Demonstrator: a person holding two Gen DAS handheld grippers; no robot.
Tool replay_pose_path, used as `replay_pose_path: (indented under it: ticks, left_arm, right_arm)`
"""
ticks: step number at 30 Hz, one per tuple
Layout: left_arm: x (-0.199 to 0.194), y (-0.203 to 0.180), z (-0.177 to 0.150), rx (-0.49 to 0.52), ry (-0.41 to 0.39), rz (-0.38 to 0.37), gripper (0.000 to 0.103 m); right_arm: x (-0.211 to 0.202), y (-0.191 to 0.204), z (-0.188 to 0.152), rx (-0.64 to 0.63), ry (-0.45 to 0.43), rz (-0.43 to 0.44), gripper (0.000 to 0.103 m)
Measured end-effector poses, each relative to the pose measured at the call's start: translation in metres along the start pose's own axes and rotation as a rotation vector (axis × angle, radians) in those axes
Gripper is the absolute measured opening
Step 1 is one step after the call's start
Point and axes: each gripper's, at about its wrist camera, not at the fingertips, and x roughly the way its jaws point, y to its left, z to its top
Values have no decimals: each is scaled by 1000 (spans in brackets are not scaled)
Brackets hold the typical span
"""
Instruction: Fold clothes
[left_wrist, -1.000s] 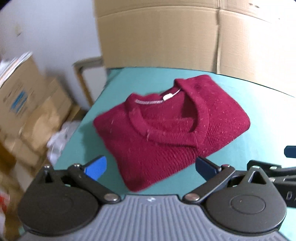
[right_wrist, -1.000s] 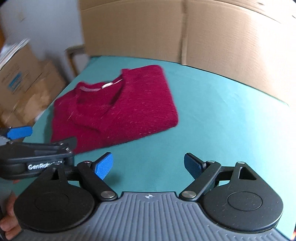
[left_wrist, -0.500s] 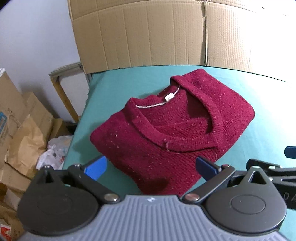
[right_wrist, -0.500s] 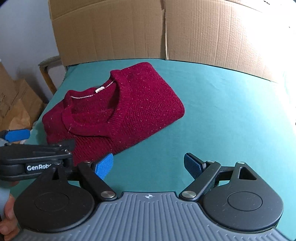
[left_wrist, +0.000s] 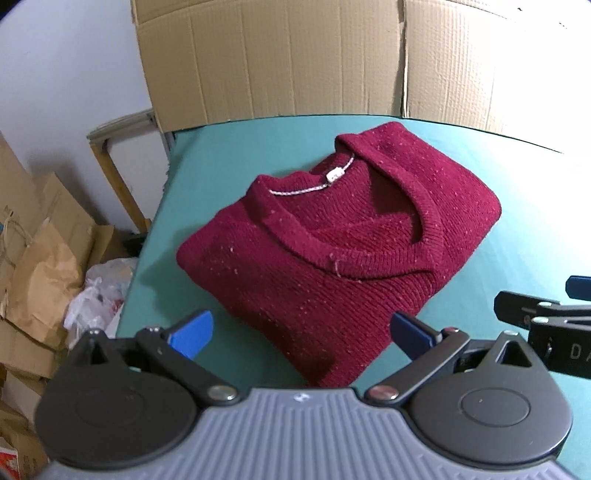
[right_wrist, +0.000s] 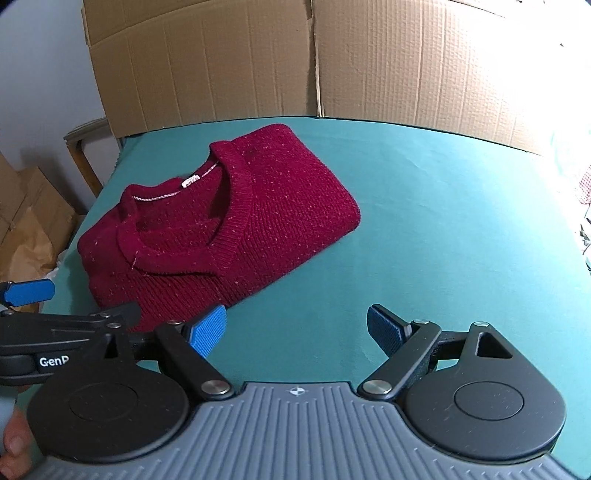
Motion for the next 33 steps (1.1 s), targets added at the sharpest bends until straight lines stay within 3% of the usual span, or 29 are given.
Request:
replay_pose_path:
  ticks: [18,33]
  left_arm:
    - [0,-27,-5,35,28,-16,102]
    - [21,-19,-9,-3,75,-28,102]
  right_arm:
    - [-16,-13,-7,-6,-33,27,86]
    - [0,-4,3,-63,-27,23,86]
